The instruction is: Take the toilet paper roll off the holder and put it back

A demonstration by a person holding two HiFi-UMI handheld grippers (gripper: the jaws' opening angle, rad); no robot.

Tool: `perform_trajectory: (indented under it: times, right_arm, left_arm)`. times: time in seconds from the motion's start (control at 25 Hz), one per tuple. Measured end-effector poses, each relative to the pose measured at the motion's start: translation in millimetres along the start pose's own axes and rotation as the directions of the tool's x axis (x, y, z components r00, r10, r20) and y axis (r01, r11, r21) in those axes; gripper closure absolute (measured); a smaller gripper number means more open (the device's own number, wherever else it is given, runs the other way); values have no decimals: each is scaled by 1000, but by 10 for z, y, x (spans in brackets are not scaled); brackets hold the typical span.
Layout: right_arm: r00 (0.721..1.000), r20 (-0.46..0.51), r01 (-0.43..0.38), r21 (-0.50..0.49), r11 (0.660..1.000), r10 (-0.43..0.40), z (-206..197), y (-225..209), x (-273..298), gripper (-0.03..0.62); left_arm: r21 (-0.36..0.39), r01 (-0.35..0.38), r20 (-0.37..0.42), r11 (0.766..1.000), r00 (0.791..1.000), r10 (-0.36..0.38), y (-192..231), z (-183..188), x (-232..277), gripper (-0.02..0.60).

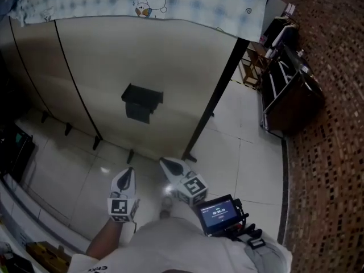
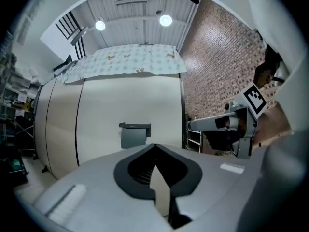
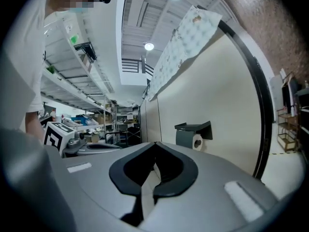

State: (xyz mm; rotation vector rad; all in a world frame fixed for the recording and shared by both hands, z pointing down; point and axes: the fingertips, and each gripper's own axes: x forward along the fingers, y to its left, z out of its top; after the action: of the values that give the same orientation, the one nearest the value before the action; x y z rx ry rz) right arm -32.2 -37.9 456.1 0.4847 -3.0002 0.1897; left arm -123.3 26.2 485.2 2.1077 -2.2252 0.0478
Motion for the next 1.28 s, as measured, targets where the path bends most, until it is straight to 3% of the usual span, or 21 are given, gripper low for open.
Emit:
perform_trajectory:
  times: [0.2,0.36,0.6,1.04,1.28]
  right_arm:
    - [999,15,45,1,999,-45,18,401,-399,580]
    - [997,33,75,29,997,-76,38,733,-853,580]
    - [994,-7,105,48,993,-105,-149,837,-1136,579]
    - [1000,-2,22,32,999,-22,-142,971,-1270,580]
    - [1000,-13,11,63,998,-10,-273,1034,-1417,580]
  left_arm:
    - [-5,26,41,1000,999,-26,-173,91,-397,580]
    - [-37,34,26,999,999,-33,-408,134,-811,580]
    - [-28,42,38,999,998,-41,-612,207,-1048,580]
    - [-37,-30,32,999,999,31,-861,216,-1224,580]
    - [-52,-58,-15,997,998,58,-939,63,-1368,580]
